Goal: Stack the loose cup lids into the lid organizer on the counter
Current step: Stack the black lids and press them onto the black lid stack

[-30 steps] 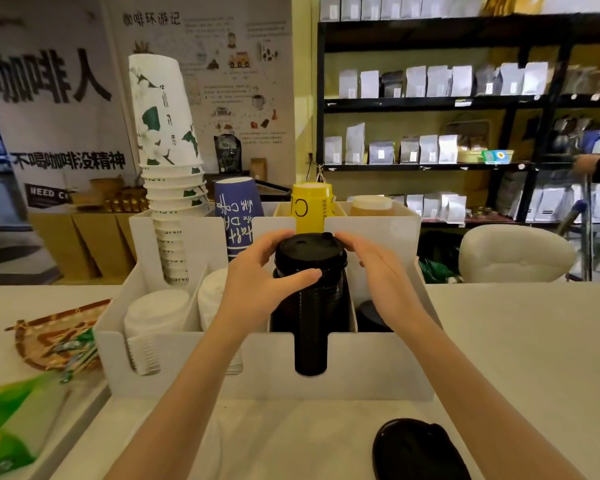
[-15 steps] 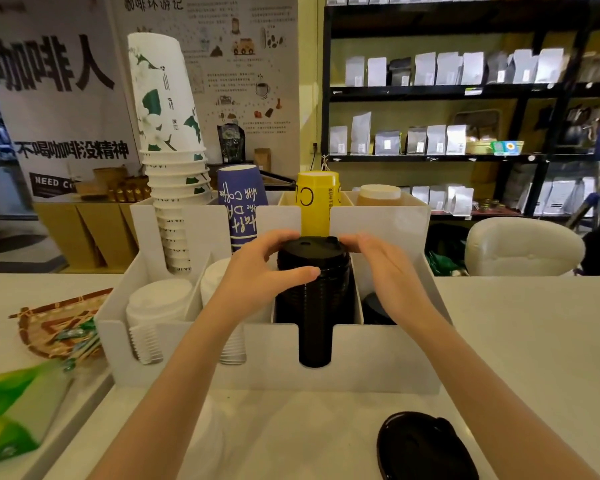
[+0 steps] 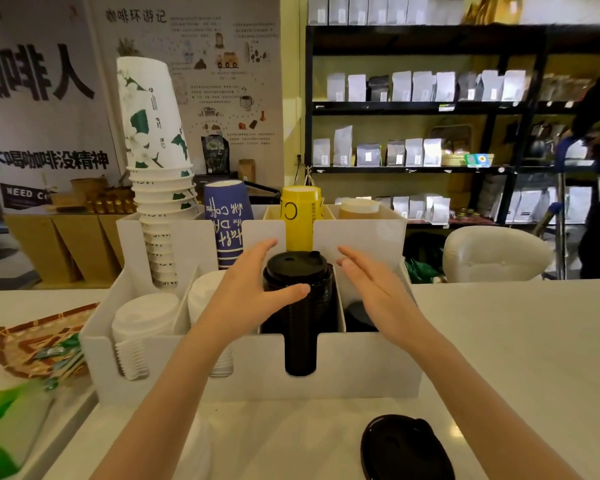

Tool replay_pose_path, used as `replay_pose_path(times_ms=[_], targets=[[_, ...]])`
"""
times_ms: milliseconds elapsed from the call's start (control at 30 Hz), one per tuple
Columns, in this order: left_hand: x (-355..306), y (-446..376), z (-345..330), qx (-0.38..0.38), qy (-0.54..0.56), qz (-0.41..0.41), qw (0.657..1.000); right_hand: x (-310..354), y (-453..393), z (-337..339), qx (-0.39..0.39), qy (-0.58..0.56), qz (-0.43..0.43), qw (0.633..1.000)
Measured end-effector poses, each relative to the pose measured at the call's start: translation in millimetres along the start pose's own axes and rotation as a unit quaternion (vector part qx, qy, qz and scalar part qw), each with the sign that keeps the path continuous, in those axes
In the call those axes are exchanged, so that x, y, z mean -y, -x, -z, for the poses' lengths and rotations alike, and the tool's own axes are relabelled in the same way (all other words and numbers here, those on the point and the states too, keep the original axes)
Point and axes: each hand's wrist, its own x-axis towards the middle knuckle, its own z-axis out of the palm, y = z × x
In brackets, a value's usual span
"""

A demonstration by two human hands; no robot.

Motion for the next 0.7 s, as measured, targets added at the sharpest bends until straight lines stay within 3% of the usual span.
replay_pose_path(times_ms=[133, 233, 367, 567, 700], targets=[[-21.9, 13.6, -11.9, -0.113, 0.008, -0.086, 0.990, 1.2, 17.1, 17.2, -0.036, 0.035, -0.013, 0.999], [-36.1, 33.1, -28.4, -0.139, 0.023, -0.118, 0.983, 3.9, 38.5, 29.2, -0.066, 0.045, -0.030, 0.996], [-44.0, 64.1, -60.6, -0.051, 0.014, -0.118, 0.992, 5.4, 72.1, 38.8, -0.089, 0.043, -0.063, 0.993], [-31.1, 108.2, -97.8, 0.127, -0.016, -0.032, 0.991, -7.9, 118.2, 39.0, -0.091, 0.053, -0.125, 0.987], [-20.0, 127.1, -108.6, 0.176, -0.055, -0.003, 0.983, -19.3, 139.4, 32.1, -0.079, 0.065, -0.196, 0.975]])
